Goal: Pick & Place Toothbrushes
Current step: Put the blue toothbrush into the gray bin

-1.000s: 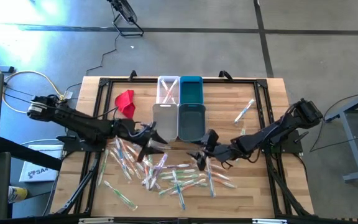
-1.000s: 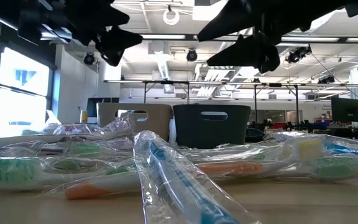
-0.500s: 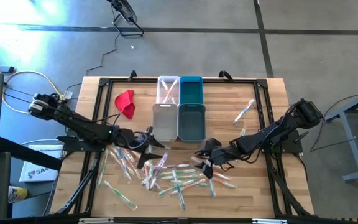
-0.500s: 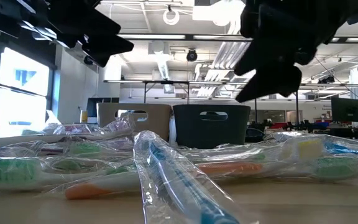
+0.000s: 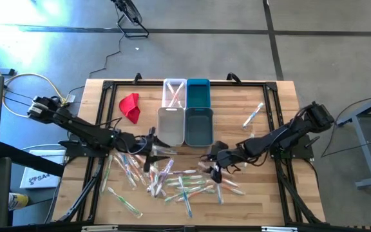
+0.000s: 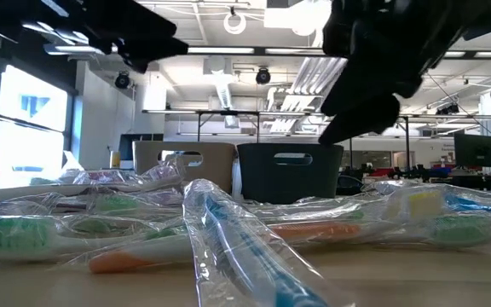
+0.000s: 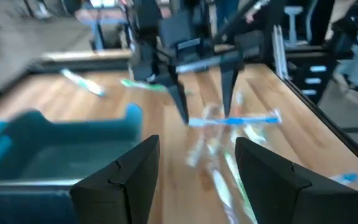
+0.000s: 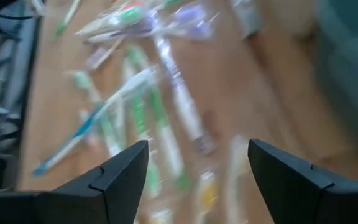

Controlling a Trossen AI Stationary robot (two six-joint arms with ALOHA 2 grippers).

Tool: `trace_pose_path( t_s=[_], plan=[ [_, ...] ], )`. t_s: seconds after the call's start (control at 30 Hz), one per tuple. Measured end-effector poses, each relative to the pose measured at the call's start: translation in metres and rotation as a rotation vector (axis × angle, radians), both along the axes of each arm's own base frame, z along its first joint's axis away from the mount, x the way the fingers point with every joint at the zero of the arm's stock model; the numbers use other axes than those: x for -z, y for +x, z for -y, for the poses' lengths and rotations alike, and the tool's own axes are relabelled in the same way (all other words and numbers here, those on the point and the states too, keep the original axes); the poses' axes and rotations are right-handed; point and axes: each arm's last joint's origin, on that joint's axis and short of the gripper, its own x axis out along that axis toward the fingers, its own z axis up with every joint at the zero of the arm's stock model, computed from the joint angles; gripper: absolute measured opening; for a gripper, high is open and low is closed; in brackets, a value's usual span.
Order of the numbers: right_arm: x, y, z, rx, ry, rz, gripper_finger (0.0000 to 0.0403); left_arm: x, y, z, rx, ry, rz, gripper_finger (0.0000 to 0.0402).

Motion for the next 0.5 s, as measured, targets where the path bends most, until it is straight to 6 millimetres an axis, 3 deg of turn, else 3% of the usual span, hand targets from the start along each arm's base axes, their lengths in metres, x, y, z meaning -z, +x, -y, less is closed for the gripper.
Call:
trace_pose_path(
  t_s=[0.27,0.5],
  plan=[
    [-0.004,0.012,0.034,0.024,-0.157,0.061,0.027,-0.027,-0.019,-0.007,-0.01,0.038,0.117,0.0207],
    [-0.006,0.016,0.047,0.015,-0.209,0.088,0.027,-0.045,-0.037,-0.013,-0.016,0.013,0.193,0.0207]
  ],
)
